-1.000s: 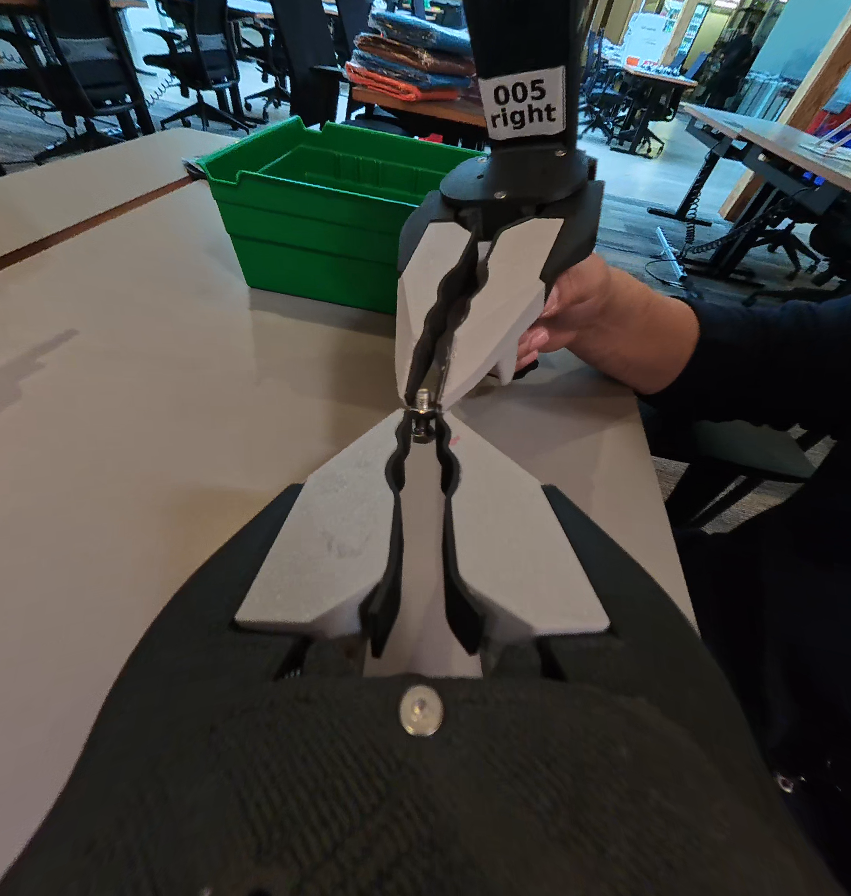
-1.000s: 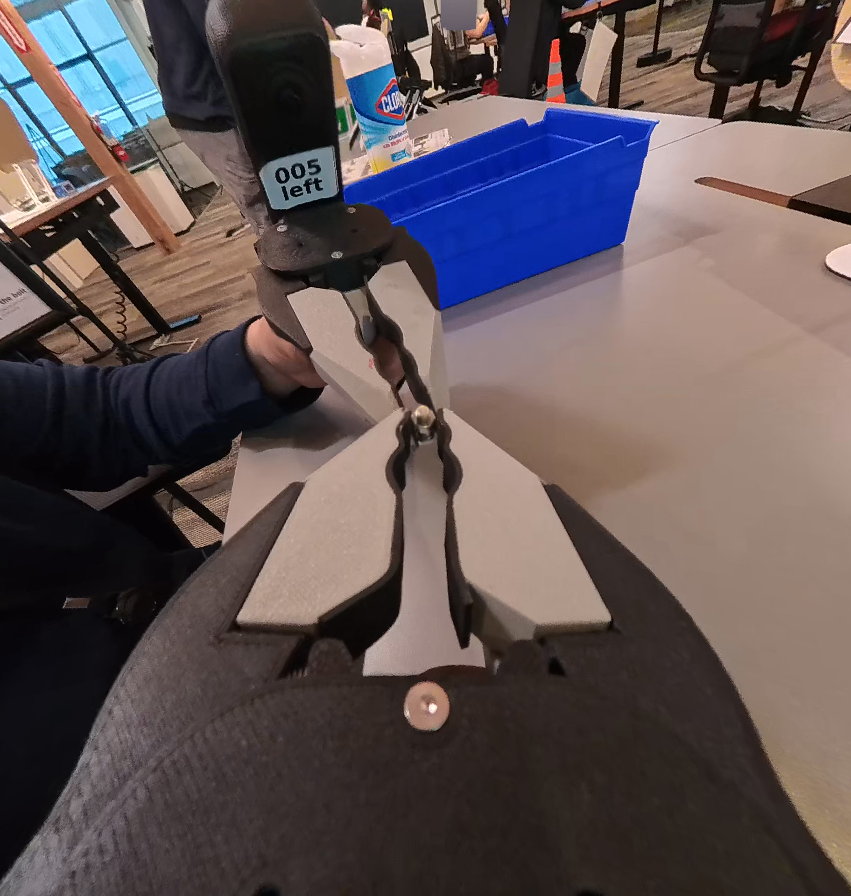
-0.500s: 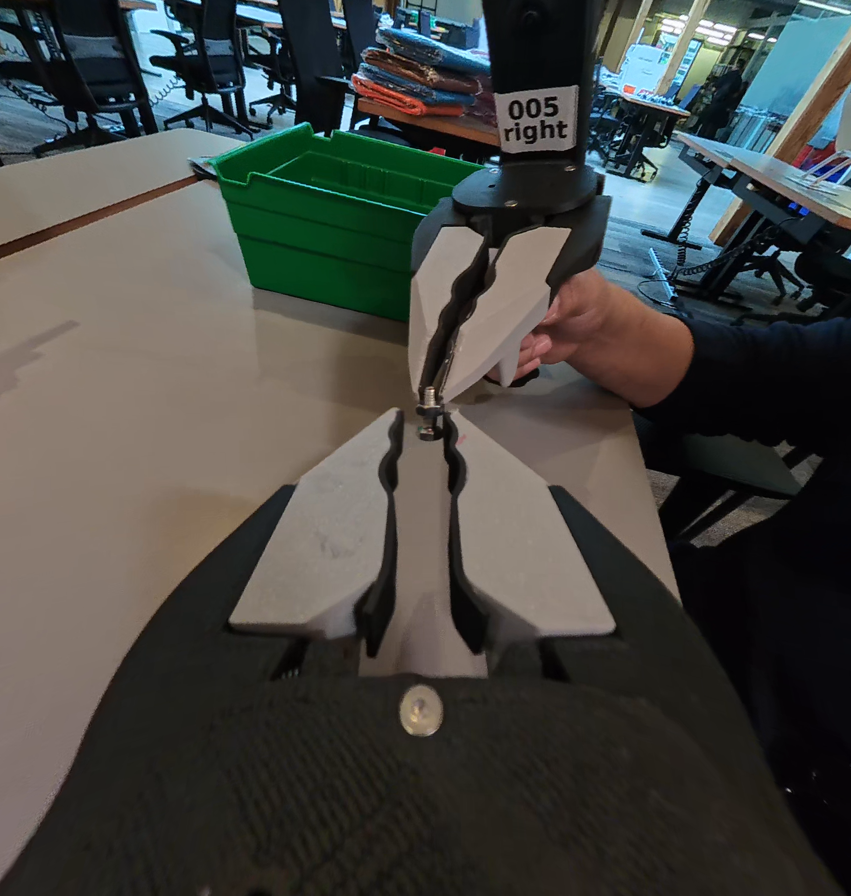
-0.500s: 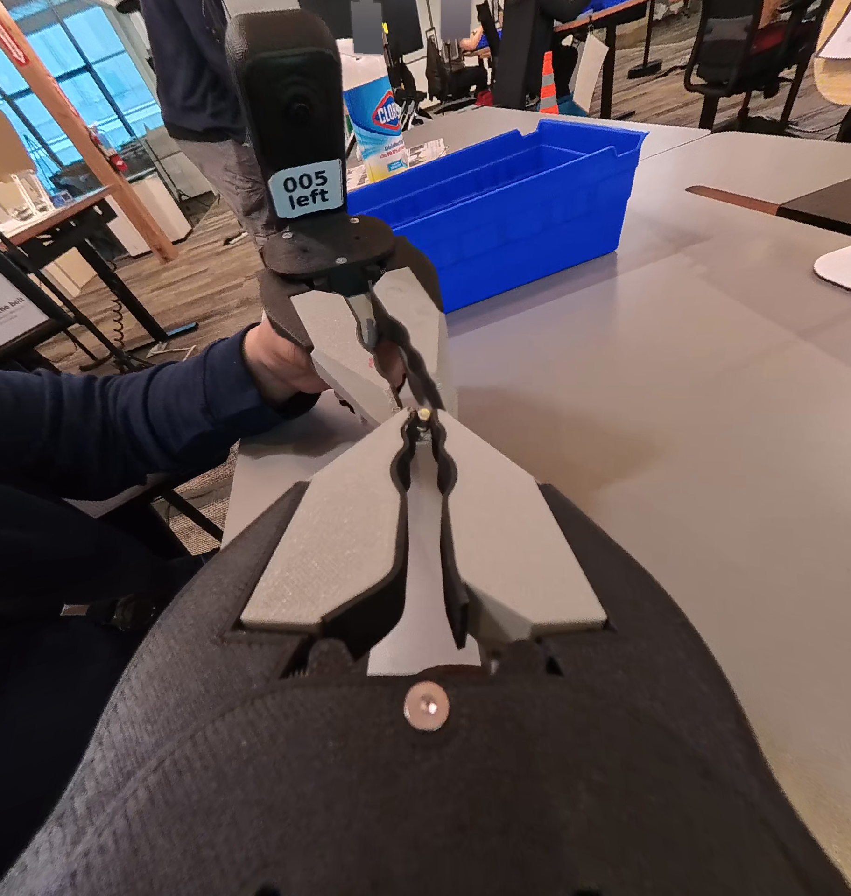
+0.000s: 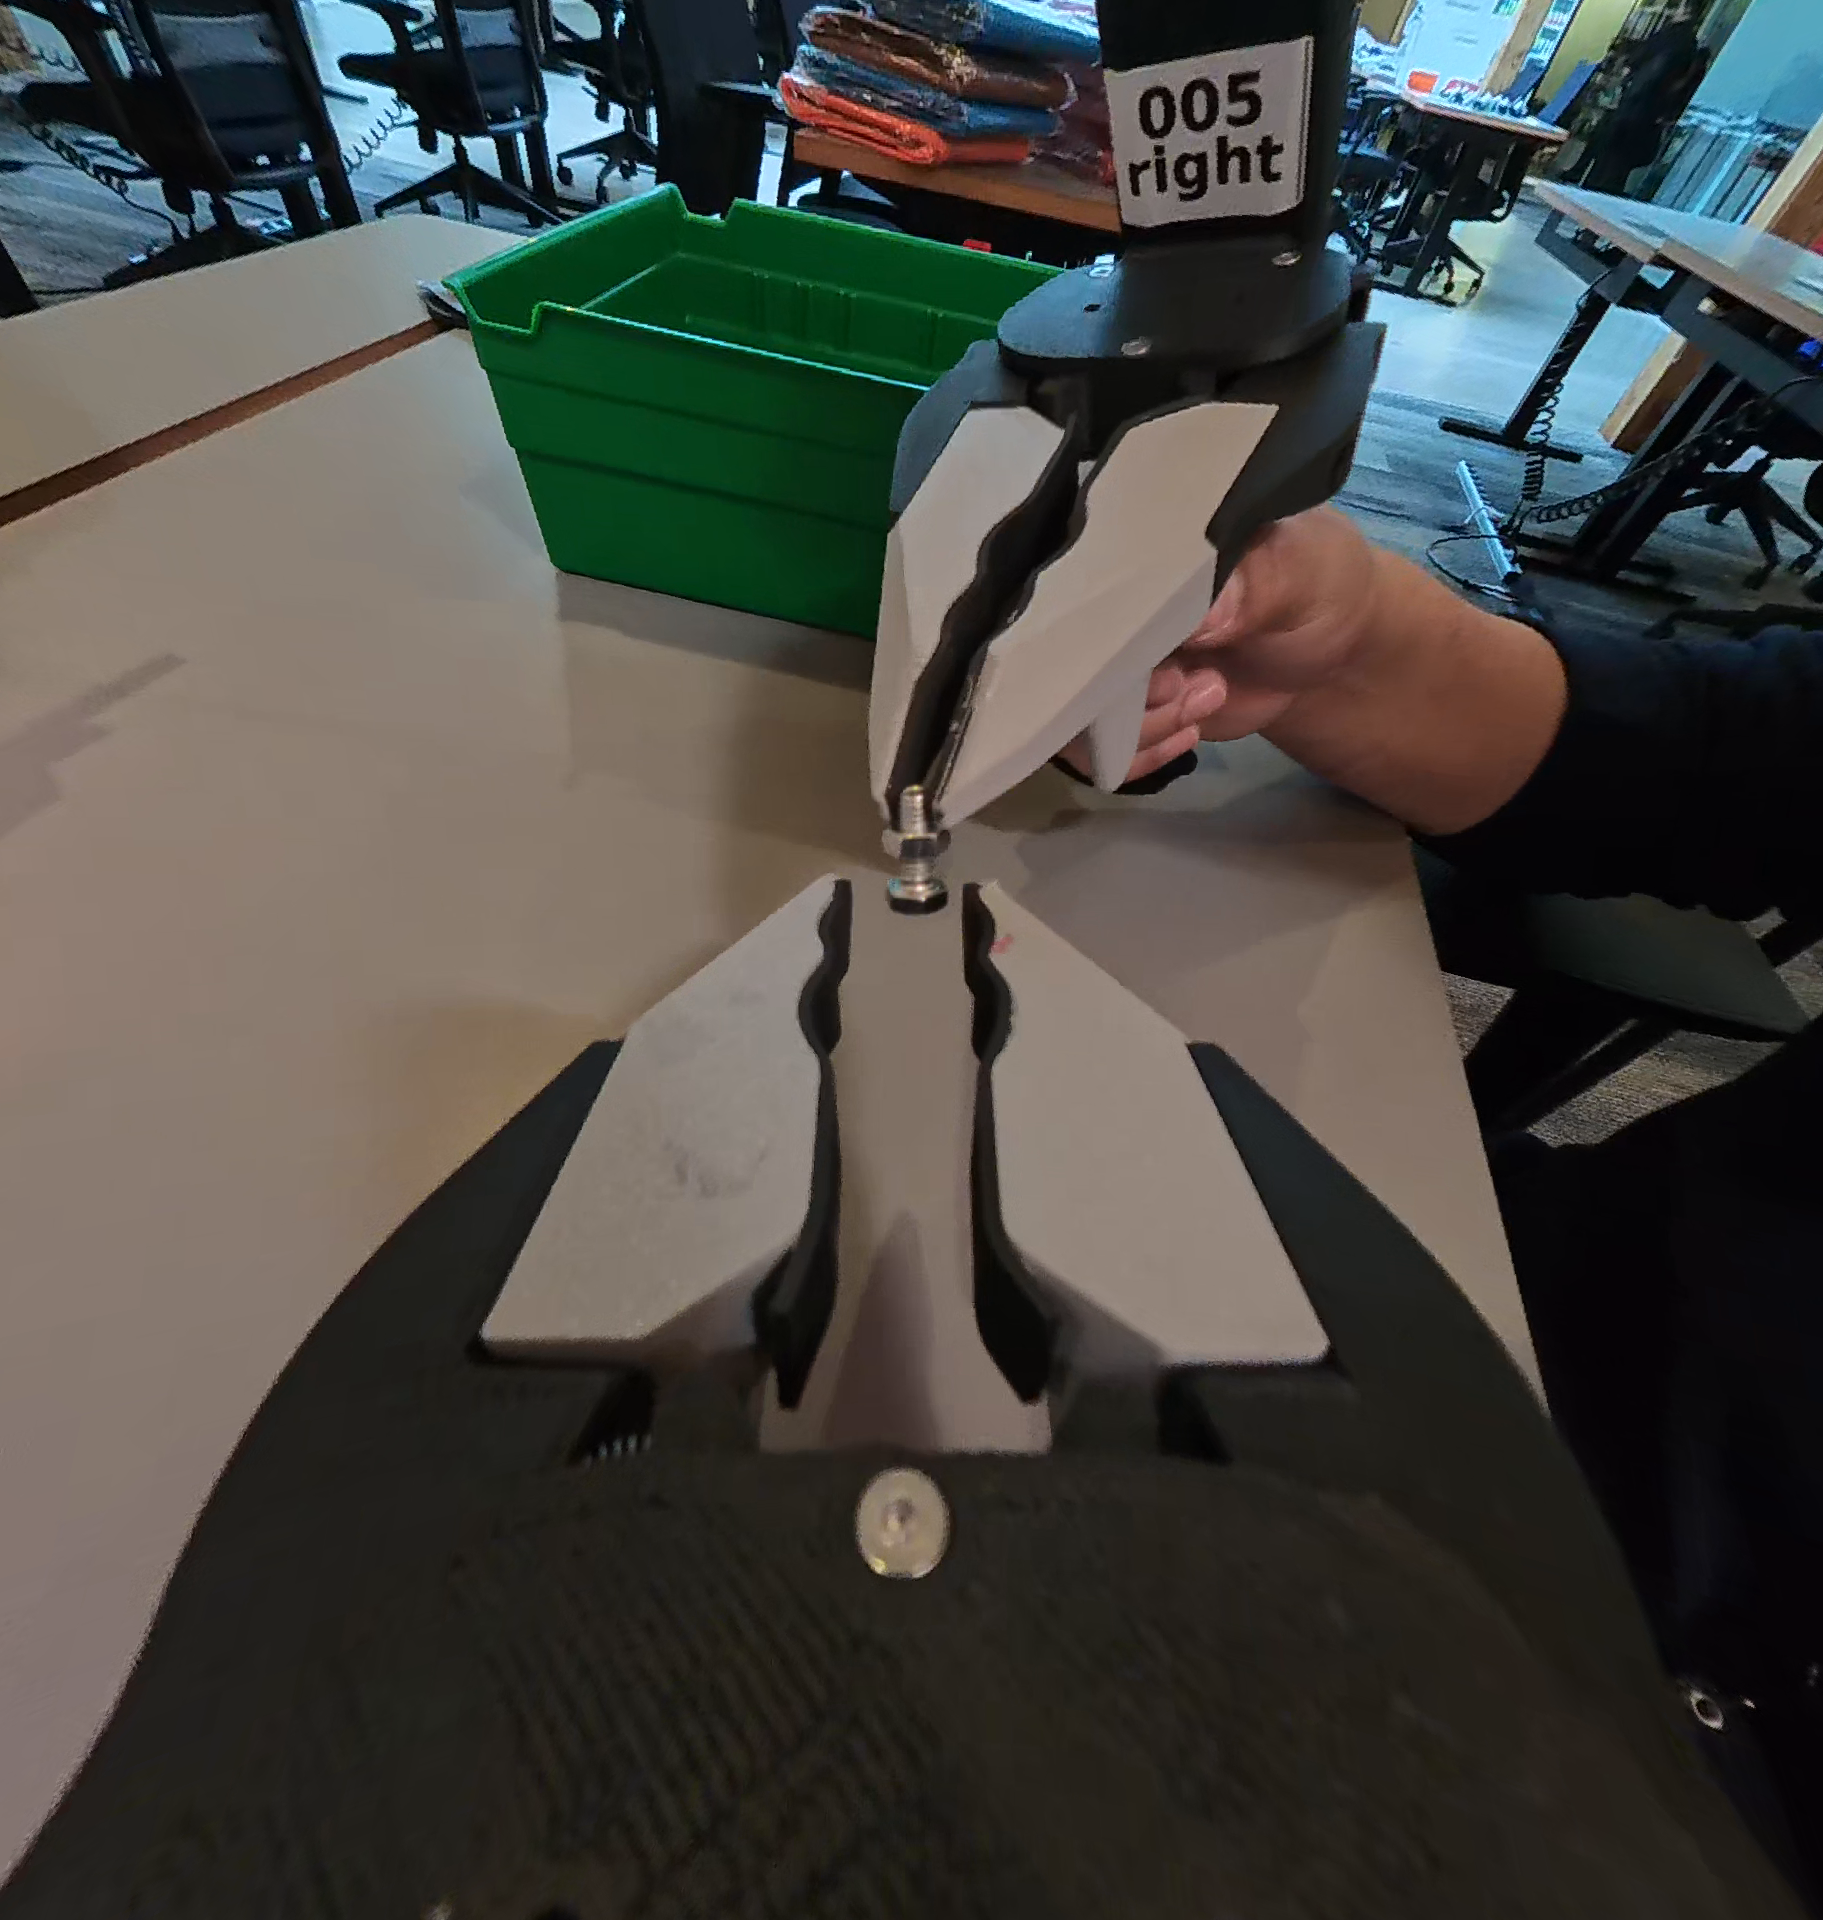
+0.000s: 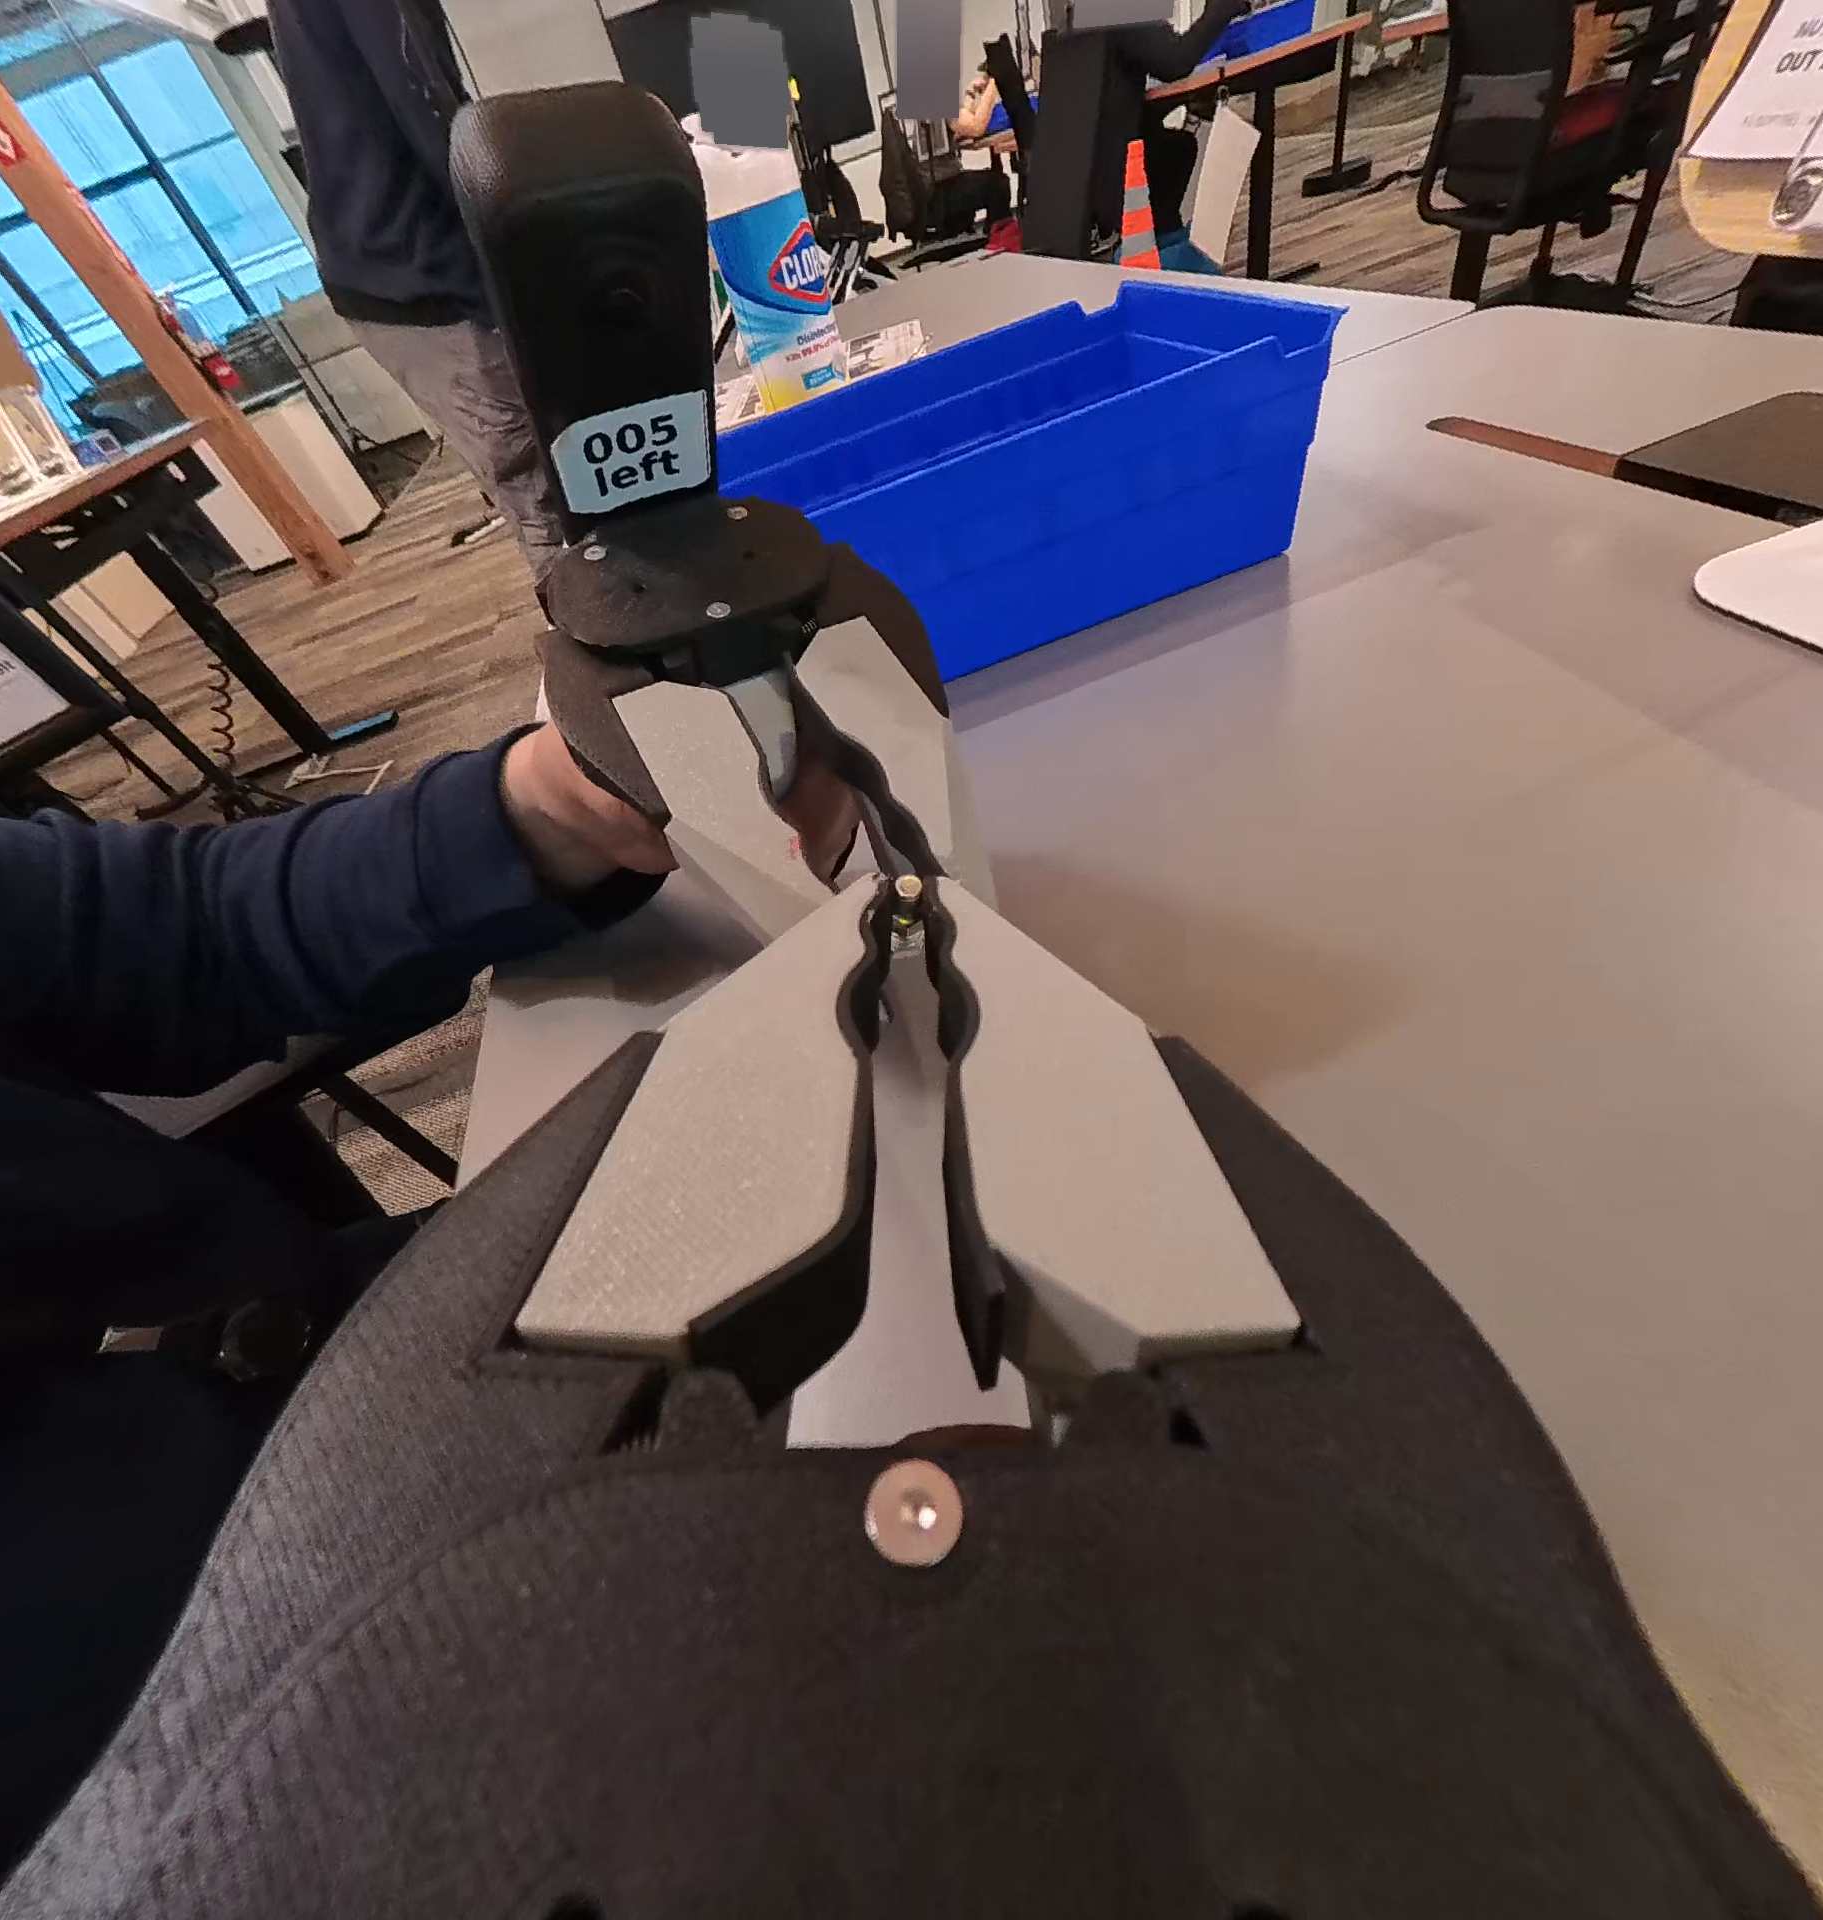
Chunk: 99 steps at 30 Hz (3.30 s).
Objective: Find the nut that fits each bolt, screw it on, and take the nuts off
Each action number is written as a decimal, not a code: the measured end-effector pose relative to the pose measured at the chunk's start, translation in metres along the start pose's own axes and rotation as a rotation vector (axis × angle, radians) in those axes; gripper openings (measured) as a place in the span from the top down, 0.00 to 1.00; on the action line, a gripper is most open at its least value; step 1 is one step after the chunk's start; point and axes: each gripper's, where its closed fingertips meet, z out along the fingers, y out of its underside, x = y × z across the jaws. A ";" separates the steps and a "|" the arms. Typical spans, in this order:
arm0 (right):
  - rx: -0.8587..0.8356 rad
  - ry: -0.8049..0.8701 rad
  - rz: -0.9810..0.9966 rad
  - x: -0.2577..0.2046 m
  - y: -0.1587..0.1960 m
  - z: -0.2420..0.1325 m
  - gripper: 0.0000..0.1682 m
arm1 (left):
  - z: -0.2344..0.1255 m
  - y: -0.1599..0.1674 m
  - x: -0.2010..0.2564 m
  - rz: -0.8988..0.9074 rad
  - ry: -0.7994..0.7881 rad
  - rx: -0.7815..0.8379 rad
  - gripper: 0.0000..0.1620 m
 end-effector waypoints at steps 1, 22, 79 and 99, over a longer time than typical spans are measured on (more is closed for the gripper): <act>-0.004 0.005 0.000 0.001 0.001 0.001 0.99 | 0.000 0.000 0.000 0.001 0.001 0.001 0.89; 0.009 0.113 -0.030 0.018 -0.002 -0.006 0.98 | -0.013 -0.021 -0.003 0.045 -0.057 0.103 0.95; 0.054 0.071 -0.095 -0.002 -0.011 0.000 0.90 | -0.008 -0.016 -0.001 0.065 -0.064 0.071 0.95; 0.032 0.084 -0.124 -0.003 -0.015 -0.001 0.89 | -0.006 -0.014 -0.001 0.062 -0.062 0.061 0.95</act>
